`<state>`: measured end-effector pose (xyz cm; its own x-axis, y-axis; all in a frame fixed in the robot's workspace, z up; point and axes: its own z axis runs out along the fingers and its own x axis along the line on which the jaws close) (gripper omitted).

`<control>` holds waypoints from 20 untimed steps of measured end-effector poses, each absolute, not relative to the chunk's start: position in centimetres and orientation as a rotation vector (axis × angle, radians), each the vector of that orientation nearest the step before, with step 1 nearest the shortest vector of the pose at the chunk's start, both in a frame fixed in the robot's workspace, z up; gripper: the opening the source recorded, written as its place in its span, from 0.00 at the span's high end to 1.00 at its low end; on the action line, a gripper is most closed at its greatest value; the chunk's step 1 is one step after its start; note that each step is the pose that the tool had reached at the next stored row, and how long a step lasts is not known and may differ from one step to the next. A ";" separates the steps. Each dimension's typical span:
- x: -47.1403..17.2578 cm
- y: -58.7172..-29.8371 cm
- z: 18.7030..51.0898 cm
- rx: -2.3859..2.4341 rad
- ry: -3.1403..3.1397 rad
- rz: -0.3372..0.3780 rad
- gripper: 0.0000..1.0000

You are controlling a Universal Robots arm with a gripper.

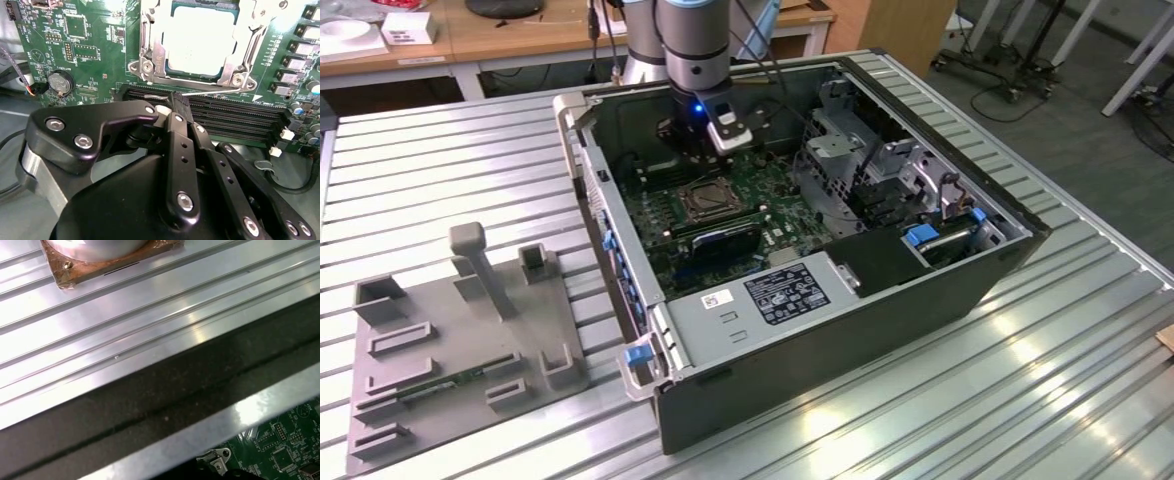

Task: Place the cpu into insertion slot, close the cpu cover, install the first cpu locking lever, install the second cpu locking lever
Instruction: 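Install the first cpu locking lever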

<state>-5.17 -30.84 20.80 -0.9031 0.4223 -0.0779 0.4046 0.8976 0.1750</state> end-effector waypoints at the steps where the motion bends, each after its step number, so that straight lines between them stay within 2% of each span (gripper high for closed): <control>1: -5.2 -30.8 20.8 0.645 2.948 0.235 0.89; 20: -5.2 -30.8 20.0 0.641 2.937 0.237 0.89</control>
